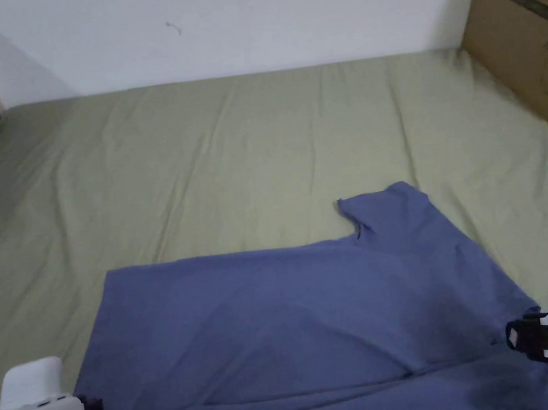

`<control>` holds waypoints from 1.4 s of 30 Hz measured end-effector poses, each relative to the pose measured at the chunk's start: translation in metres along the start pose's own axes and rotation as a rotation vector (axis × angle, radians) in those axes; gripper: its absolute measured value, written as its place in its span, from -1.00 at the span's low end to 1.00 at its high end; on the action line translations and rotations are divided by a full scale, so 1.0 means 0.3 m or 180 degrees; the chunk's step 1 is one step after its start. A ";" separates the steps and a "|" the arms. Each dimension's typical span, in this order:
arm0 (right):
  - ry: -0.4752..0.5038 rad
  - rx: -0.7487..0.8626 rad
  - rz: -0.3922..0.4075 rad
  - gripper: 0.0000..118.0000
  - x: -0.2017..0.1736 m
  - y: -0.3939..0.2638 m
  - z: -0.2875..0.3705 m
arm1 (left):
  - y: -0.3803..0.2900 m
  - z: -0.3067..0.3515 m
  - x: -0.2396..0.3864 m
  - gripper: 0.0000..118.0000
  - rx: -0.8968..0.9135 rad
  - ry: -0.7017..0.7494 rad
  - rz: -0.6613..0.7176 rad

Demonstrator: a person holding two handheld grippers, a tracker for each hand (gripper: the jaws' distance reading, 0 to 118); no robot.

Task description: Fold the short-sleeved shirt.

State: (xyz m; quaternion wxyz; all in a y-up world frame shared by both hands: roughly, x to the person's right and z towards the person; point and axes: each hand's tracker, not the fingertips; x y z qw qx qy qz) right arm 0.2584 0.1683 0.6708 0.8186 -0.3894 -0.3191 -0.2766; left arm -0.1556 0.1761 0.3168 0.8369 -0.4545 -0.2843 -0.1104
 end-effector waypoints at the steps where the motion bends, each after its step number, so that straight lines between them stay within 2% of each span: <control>1: -0.0022 0.0013 0.0032 -1.00 0.015 0.045 -0.031 | 0.020 -0.009 0.001 -1.00 0.0004 -0.0007 0.0007; 5: -0.0046 0.0078 0.0167 -0.98 0.008 0.262 -0.144 | 0.103 -0.049 0.007 -1.00 0.0002 0.0047 -0.0006; 6: 0.0006 0.0031 0.0217 -0.78 0.012 0.327 -0.184 | 0.120 -0.059 0.008 -1.00 0.0000 0.0058 -0.0014; 8: 0.0150 -0.0082 0.0290 0.20 0.026 0.436 -0.275 | 0.149 -0.076 0.009 -1.00 0.0003 0.0071 -0.0012; 9: 0.0111 -0.0092 0.0285 0.40 0.009 0.482 -0.298 | 0.160 -0.088 0.008 -1.00 -0.0005 0.0066 -0.0004; 12: -0.0314 -0.0206 0.0448 0.40 0.020 0.589 -0.422 | 0.180 -0.121 0.019 -1.00 -0.0082 0.0110 0.0011; 17: -0.0305 -0.0402 0.0457 0.39 0.046 0.638 -0.558 | 0.188 -0.170 0.011 -1.00 -0.0202 0.0143 0.0073; 19: -0.0357 -0.0596 0.0503 0.24 0.053 0.630 -0.604 | 0.195 -0.181 0.008 -1.00 -0.0240 0.0113 0.0107; 20: -0.0334 -0.0579 0.0491 0.23 0.051 0.629 -0.605 | 0.198 -0.186 0.010 -1.00 -0.0254 0.0119 0.0109; 21: -0.0342 -0.0551 0.0501 0.10 0.051 0.628 -0.595 | 0.200 -0.187 0.014 -1.00 -0.0265 0.0143 0.0106; 22: -0.0338 -0.0532 0.0518 -0.56 0.044 0.633 -0.575 | 0.200 -0.187 0.015 -1.00 -0.0259 0.0153 0.0095; 23: -0.0370 -0.0462 0.0614 -1.00 0.032 0.638 -0.556 | 0.203 -0.189 0.011 -1.00 -0.0266 0.0157 0.0088; 26: -0.0415 -0.0459 0.0725 -1.00 0.007 0.638 -0.542 | 0.210 -0.194 0.020 -1.00 -0.0280 0.0177 0.0067; 30: -0.0362 -0.0413 0.0510 -1.00 0.025 0.640 -0.526 | 0.230 -0.196 0.013 -1.00 -0.0252 0.0174 0.0071; 36: -0.0395 -0.0389 0.0619 -1.00 0.012 0.647 -0.507 | 0.347 -0.251 -0.001 -1.00 -0.0137 0.0095 0.0059; 37: -0.0402 -0.0393 0.0632 -1.00 0.012 0.653 -0.513 | 0.385 -0.273 -0.003 -0.93 -0.0128 0.0020 0.0051; 38: -0.0408 -0.0389 0.0644 -1.00 0.011 0.653 -0.511 | 0.425 -0.299 -0.003 -0.62 -0.0134 -0.0023 0.0040; 39: -0.0410 -0.0391 0.0640 -1.00 0.011 0.654 -0.510 | 0.464 -0.337 -0.008 -0.03 -0.0166 -0.0064 0.0028; 40: -0.0410 -0.0389 0.0638 -1.00 0.012 0.653 -0.508 | 0.506 -0.384 -0.011 0.73 -0.0222 -0.0102 0.0041; 41: -0.0408 -0.0387 0.0632 -1.00 0.014 0.657 -0.507 | 0.539 -0.425 -0.018 0.99 -0.0214 -0.0108 0.0058; 42: -0.0403 -0.0388 0.0617 -1.00 0.015 0.658 -0.505 | 0.576 -0.460 -0.025 1.00 -0.0220 -0.0137 0.0047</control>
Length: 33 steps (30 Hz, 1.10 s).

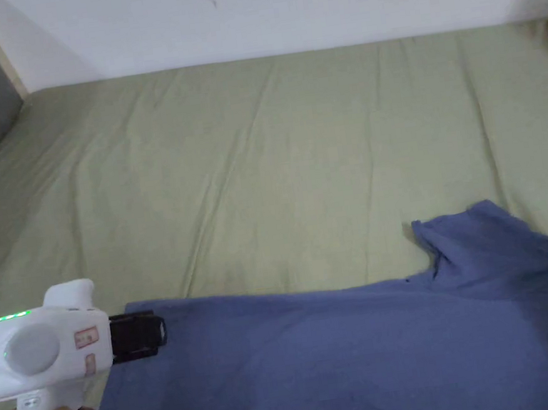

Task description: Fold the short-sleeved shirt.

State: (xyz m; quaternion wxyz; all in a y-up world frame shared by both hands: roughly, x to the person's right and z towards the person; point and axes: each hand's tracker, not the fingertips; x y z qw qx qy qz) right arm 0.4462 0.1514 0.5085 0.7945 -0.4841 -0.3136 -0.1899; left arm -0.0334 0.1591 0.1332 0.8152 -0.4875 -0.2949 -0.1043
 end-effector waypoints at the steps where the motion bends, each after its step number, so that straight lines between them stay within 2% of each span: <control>1: 0.0003 0.0005 -0.0006 -1.00 0.001 0.000 0.002 | 0.040 -0.022 0.004 0.92 0.0002 0.0010 0.0053; 6: -0.0011 -0.0035 0.0020 -1.00 -0.003 0.010 -0.003 | 0.148 -0.134 0.021 0.87 -0.0227 0.0011 0.0081; 8: -0.0021 -0.0038 0.0020 -1.00 -0.003 0.011 -0.008 | 0.149 -0.172 0.043 0.66 -0.0477 0.0010 -0.0001; 10: -0.0020 -0.0043 0.0008 -1.00 -0.001 0.011 -0.013 | 0.126 -0.221 0.055 0.40 -0.0482 0.0125 -0.0273; 11: -0.0018 -0.0050 -0.0003 -1.00 -0.001 0.010 -0.013 | 0.117 -0.220 0.061 0.25 -0.0430 0.0257 -0.0254; 12: -0.0022 -0.0047 -0.0001 -1.00 -0.002 0.010 -0.012 | 0.114 -0.206 0.065 -0.09 -0.0373 0.0190 -0.0217; 13: -0.0026 -0.0044 0.0004 -1.00 -0.003 0.012 -0.007 | 0.116 -0.188 0.065 -0.75 -0.0353 0.0229 -0.0248; 14: -0.0026 -0.0038 0.0012 -1.00 -0.003 0.014 0.001 | 0.122 -0.167 0.065 -0.96 -0.0325 0.0217 -0.0310; 15: -0.0029 -0.0024 0.0031 -1.00 -0.005 0.012 0.012 | 0.125 -0.157 0.060 -0.96 -0.0323 -0.0012 -0.0344; 16: -0.0029 -0.0018 0.0034 -1.00 -0.003 0.015 0.022 | 0.126 -0.152 0.057 -0.96 -0.0356 0.0002 -0.0202; 18: 0.0009 0.0021 -0.0018 -1.00 0.005 0.019 0.048 | 0.123 -0.139 0.051 -0.96 -0.0325 0.0020 -0.0185; 20: 0.0174 0.0060 -0.0076 -1.00 0.004 0.009 0.090 | 0.108 -0.106 0.063 -0.96 -0.0261 0.0008 -0.0172; 23: 0.0045 0.0160 0.0116 -1.00 -0.017 -0.017 0.168 | 0.082 -0.025 0.084 -0.96 -0.0157 0.0024 -0.0334; 26: 0.0123 0.0278 0.0050 -1.00 -0.002 -0.059 0.256 | 0.045 0.094 0.083 -0.96 -0.0006 -0.0007 -0.0428; 33: 0.0190 0.0438 -0.0011 -1.00 0.039 -0.307 0.474 | -0.173 0.407 0.051 -0.96 0.0265 -0.0059 -0.0423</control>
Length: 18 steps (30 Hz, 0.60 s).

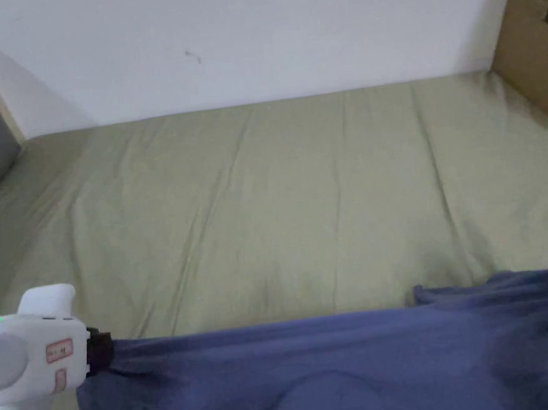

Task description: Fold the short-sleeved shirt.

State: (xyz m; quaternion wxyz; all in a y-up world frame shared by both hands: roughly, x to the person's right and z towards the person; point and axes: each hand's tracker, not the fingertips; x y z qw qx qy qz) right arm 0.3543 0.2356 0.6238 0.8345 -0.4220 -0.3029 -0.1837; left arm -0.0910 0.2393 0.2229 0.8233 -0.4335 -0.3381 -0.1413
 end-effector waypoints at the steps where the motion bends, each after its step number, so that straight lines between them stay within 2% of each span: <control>1: 0.0004 -0.0005 -0.0004 -1.00 0.006 -0.050 0.032 | -0.051 0.035 -0.002 -0.96 0.0008 -0.0017 0.0010; 6: 0.0068 -0.0182 -0.0110 -1.00 0.029 -0.333 0.147 | -0.311 0.137 -0.018 -0.96 -0.0225 -0.0013 0.0065; 9: 0.0037 -0.0357 -0.0117 -1.00 0.025 -0.492 0.174 | -0.434 0.144 -0.047 -0.96 -0.0386 -0.0101 0.0320; 14: 0.0045 -0.0497 -0.0261 -1.00 0.017 -0.639 0.171 | -0.561 0.124 -0.067 -0.95 -0.0523 -0.0048 0.0351; 15: 0.0013 -0.0489 -0.0244 -1.00 0.009 -0.649 0.171 | -0.571 0.124 -0.069 -0.93 -0.0521 -0.0043 0.0353; 18: -0.0046 -0.0431 -0.0157 -0.85 -0.015 -0.656 0.168 | -0.573 0.116 -0.082 -0.66 -0.0464 -0.0003 0.0453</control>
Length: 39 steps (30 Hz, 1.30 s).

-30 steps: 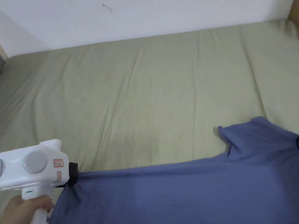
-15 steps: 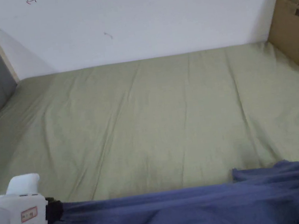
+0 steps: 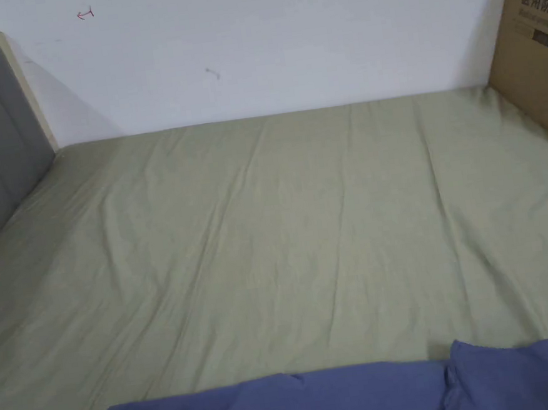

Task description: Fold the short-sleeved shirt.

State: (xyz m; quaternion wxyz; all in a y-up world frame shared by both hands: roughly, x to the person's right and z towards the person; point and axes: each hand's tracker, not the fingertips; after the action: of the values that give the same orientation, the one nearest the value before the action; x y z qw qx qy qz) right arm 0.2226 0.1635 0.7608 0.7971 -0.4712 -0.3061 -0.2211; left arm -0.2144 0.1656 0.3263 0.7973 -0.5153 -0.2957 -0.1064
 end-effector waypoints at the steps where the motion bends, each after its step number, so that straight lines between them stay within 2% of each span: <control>1: -0.0041 -0.0007 0.0021 -0.77 -0.007 0.003 -0.003 | 0.005 0.001 -0.001 -0.56 0.0002 0.0027 0.0022; 2: -0.0162 -0.0021 0.0080 -0.42 -0.015 0.008 -0.002 | 0.008 0.005 0.003 -0.18 0.0034 0.0093 0.0037; 4: -0.0252 0.0008 0.0139 0.35 0.006 0.015 -0.016 | 0.019 0.027 -0.003 0.73 0.0096 0.0153 0.0065; 5: -0.0230 0.0076 0.0145 0.35 0.001 0.023 0.007 | 0.026 0.050 -0.008 0.87 0.0188 0.0125 0.0110; 9: -0.0178 0.0425 0.0156 0.35 -0.062 0.082 0.073 | 0.053 0.114 -0.004 0.86 0.0388 -0.0035 0.0244; 12: 0.0070 0.0549 0.0103 0.31 -0.140 0.133 0.081 | 0.062 0.126 -0.003 0.82 0.0450 -0.0114 0.0257; 13: 0.0154 0.0588 0.0114 0.15 -0.169 0.145 0.074 | 0.060 0.129 -0.006 0.60 0.0469 -0.0151 0.0284; 14: 0.0189 0.0616 0.0161 -0.14 -0.200 0.153 0.068 | 0.051 0.132 -0.005 0.19 0.0508 -0.0227 0.0337; 15: 0.0207 0.0633 0.0232 -0.63 -0.239 0.160 0.059 | 0.048 0.130 -0.012 -0.39 0.0482 -0.0247 0.0365; 16: 0.0193 0.0647 0.0266 -1.00 -0.280 0.164 0.044 | 0.044 0.124 -0.018 -0.99 0.0465 -0.0249 0.0412; 17: 0.0192 0.0641 0.0300 -1.00 -0.324 0.176 0.031 | 0.036 0.110 -0.023 -0.98 0.0446 -0.0180 0.0434; 19: 0.0476 0.0590 0.0409 -1.00 -0.408 0.197 0.008 | 0.013 0.115 -0.027 -1.00 0.0451 -0.0056 0.0442; 22: 0.0543 0.0595 0.0566 -1.00 -0.554 0.213 -0.019 | -0.008 0.120 -0.067 -1.00 0.0436 -0.0172 0.0599; 25: 0.0679 0.0585 0.0620 -1.00 -0.657 0.227 -0.045 | -0.016 0.124 -0.128 -0.97 0.0482 -0.0233 0.0805; 26: 0.0730 0.0576 0.0649 -1.00 -0.685 0.236 -0.048 | -0.019 0.128 -0.143 -0.74 0.0469 -0.0279 0.0882; 28: 0.0757 0.0566 0.0816 -1.00 -0.734 0.243 -0.050 | -0.023 0.122 -0.186 0.00 0.0434 -0.0403 0.1120; 29: 0.0730 0.0589 0.0905 -1.00 -0.754 0.248 -0.048 | -0.024 0.112 -0.208 0.00 0.0389 -0.0510 0.1240; 31: 0.0730 0.0585 0.0913 -1.00 -0.774 0.258 -0.049 | -0.025 0.081 -0.236 0.15 0.0314 -0.0659 0.1372; 33: 0.0804 0.0539 0.0838 -1.00 -0.775 0.260 -0.062 | -0.031 0.038 -0.254 0.48 0.0264 -0.0816 0.1526; 35: 0.0862 0.0484 0.0750 -1.00 -0.772 0.263 -0.071 | -0.030 -0.009 -0.251 0.70 0.0095 -0.0953 0.1685; 36: 0.0859 0.0472 0.0747 -1.00 -0.767 0.259 -0.078 | -0.030 -0.033 -0.251 0.76 -0.0003 -0.1067 0.1736; 39: 0.0791 0.0422 0.0783 -1.00 -0.763 0.256 -0.086 | -0.029 -0.093 -0.235 0.78 -0.0076 -0.1245 0.1790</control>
State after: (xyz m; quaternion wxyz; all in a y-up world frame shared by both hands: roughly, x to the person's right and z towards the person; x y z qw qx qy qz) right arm 0.1156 0.1906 0.5447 0.8792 -0.4205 -0.1593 -0.1578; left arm -0.2651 0.1273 0.2837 0.7176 -0.5966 -0.2881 0.2149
